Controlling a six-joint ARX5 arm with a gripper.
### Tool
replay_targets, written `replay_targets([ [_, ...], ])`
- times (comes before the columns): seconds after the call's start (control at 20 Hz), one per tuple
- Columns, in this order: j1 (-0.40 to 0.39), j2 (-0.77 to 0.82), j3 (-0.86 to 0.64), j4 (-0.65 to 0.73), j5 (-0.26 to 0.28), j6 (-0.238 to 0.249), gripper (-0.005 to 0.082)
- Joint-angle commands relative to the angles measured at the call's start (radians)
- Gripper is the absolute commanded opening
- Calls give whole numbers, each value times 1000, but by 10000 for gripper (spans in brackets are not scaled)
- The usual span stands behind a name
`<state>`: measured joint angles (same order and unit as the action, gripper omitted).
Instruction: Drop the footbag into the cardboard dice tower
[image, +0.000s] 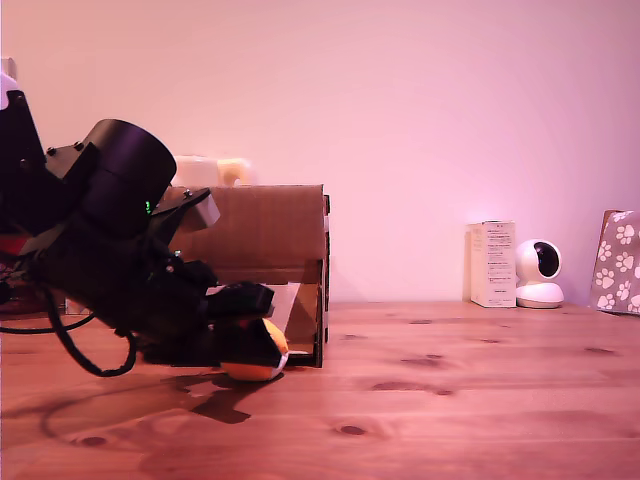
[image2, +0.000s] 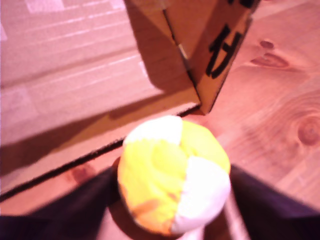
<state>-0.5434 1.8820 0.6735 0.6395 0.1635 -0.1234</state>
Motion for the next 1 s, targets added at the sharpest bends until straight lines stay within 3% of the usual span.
replay_targets([
  [0.0, -3, -11, -1, -10, 26, -1, 7],
  [0.2, -3, -134, -1, -173, 64, 0, 7],
  [0.65, -3, -544, -1, -582, 64, -3, 7],
  [0.95, -3, -732, -1, -597, 63, -2, 7],
])
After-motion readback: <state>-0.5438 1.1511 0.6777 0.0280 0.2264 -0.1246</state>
